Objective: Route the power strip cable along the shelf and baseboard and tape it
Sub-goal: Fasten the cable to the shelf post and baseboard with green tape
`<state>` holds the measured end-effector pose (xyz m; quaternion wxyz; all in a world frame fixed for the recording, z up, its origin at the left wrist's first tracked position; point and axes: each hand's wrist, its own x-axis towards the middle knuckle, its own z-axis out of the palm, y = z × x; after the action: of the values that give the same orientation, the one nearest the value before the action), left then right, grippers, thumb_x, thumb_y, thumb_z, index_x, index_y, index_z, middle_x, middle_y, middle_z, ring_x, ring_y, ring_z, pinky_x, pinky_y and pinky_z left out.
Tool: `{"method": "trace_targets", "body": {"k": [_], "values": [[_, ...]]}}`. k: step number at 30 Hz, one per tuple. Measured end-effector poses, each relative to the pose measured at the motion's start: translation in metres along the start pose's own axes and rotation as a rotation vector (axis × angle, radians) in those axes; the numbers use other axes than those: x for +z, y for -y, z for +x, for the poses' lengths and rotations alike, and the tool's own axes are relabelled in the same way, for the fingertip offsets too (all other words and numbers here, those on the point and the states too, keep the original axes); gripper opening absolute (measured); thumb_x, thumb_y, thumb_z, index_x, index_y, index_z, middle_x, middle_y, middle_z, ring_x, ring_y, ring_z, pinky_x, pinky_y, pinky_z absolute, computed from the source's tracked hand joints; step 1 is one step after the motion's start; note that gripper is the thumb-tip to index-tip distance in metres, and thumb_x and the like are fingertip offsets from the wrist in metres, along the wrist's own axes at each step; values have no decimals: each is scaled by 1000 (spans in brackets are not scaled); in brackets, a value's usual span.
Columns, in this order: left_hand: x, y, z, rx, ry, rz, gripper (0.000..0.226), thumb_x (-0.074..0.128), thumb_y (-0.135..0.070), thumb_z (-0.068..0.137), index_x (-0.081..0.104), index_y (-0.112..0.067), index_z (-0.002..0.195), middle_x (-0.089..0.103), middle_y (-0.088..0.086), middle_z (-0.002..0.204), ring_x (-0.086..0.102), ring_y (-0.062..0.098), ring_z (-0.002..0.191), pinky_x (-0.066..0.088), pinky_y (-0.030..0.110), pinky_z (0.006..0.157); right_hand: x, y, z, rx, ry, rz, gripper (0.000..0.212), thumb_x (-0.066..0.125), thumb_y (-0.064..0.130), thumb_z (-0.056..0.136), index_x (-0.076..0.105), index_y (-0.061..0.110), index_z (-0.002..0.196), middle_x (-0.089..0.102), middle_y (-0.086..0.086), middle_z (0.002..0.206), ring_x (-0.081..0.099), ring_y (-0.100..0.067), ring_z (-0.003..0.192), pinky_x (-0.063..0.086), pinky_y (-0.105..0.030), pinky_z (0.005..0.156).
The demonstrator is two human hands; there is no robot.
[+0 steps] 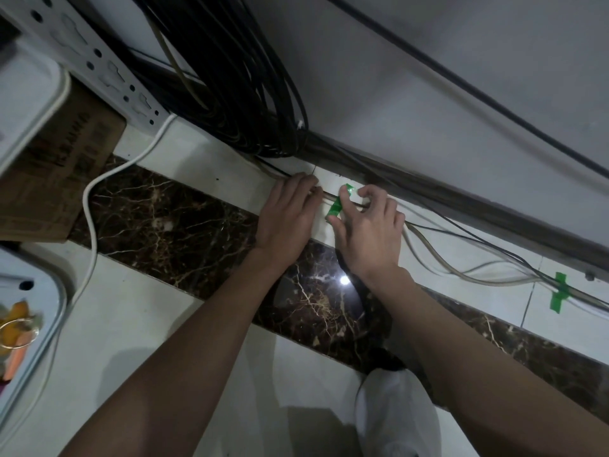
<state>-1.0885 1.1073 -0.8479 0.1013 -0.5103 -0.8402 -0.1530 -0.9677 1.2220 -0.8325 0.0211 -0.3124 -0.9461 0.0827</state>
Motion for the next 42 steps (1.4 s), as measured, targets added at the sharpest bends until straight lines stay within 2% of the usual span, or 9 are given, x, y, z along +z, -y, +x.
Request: {"method": "trace_targets", "body": {"k": [4,10,16,20,23,30,34,37,42], "values": [[-7,-13,-10,-74,52,-88,28,53,-13,101,67,-1,123,64,16,129,54,32,128,37,42,110,-6,5,1,41,46,65,48,43,50,102,51,25,143,46,-8,130,44,-27,118,38,-43,94],[-12,-3,-12,28,162,-66,43,50,-14,95,63,-15,136,56,22,140,48,39,133,30,49,116,-9,-1,-4,8,38,61,45,46,33,103,48,21,146,49,-9,134,47,-27,120,40,-42,93],[-15,-4,-13,47,207,-15,48,59,-13,91,59,-15,139,54,20,143,44,38,137,30,50,118,-18,12,8,58,153,-7,49,38,40,102,40,22,148,43,-8,131,44,-26,115,38,-40,91],[-19,-3,-14,42,233,-16,50,54,-13,92,55,-10,142,51,18,148,41,36,141,26,48,122,-21,11,6,59,147,21,50,35,42,104,39,23,150,44,-7,132,43,-24,117,37,-39,94],[-21,-2,-14,40,255,-27,51,44,-16,94,53,-6,143,50,17,150,40,34,144,24,47,123,-22,12,-5,34,122,31,45,37,40,105,45,22,145,47,-8,136,44,-25,124,37,-41,100],[-20,-6,-16,29,275,-38,50,38,-19,99,51,-5,145,45,18,153,32,35,148,24,49,123,-22,27,15,54,172,-109,45,38,38,104,47,11,140,47,-13,131,48,-30,113,39,-42,91],[-20,-5,-15,35,278,-33,51,38,-19,97,50,-4,145,45,18,153,32,35,148,23,49,123,-20,28,-6,53,126,-36,47,45,38,103,49,11,141,50,-14,139,48,-31,122,41,-44,97],[-20,-5,-15,36,264,-27,51,40,-19,97,51,-5,144,46,18,153,33,35,147,25,50,122,-20,30,-7,60,153,-25,49,47,37,101,47,13,144,45,-14,142,44,-31,127,40,-44,99],[-20,-3,-17,37,260,-28,50,41,-20,97,52,-6,144,47,17,152,35,34,147,25,49,122,-26,30,13,169,201,24,52,47,42,95,48,20,142,38,-12,135,38,-28,125,36,-41,99]]}}
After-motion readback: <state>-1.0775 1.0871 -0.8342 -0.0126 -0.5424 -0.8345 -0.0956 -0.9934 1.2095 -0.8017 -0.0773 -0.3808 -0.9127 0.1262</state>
